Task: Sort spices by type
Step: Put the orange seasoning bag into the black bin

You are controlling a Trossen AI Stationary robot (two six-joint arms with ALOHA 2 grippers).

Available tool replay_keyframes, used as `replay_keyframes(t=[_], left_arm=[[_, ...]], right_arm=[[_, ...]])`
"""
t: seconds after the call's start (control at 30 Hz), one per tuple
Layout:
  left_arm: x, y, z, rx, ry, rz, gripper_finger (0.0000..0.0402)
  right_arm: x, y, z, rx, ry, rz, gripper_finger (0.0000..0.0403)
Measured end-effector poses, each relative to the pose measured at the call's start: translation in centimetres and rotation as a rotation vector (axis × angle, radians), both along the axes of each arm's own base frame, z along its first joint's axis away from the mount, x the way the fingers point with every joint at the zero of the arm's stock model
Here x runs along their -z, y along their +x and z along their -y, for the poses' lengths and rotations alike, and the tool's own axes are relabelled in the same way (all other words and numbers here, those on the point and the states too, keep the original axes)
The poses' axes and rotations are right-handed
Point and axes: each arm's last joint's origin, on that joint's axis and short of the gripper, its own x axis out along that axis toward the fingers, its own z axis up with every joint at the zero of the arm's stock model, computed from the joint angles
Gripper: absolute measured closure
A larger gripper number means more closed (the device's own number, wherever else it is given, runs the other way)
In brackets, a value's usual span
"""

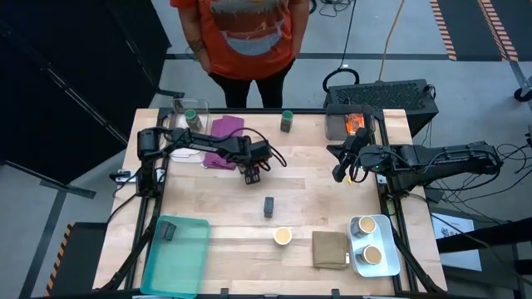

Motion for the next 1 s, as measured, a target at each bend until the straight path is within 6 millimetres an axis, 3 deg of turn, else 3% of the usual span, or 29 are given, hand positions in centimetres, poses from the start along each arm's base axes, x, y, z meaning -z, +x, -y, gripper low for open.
replay_keyframes(t=[0.33, 0.8, 1.0], left_arm=[[0.1, 0.1, 0.8, 0.023, -0.012, -0.011, 0.0379], [0.0, 0.7, 4.6, 0.167, 0.197, -0.090, 0.0387], [-1.6, 1.4, 6.3, 0.245, 0.283, -0.100, 0.0387]], right_arm=[[0.0, 0.0, 0.0, 0.000, 0.000, 0.000, 0.0403], [0.0, 0.0, 0.0, 0.000, -0.001, -0.004, 0.0403], [0.1, -0.1, 0.0, 0.000, -0.001, -0.014, 0.0403]])
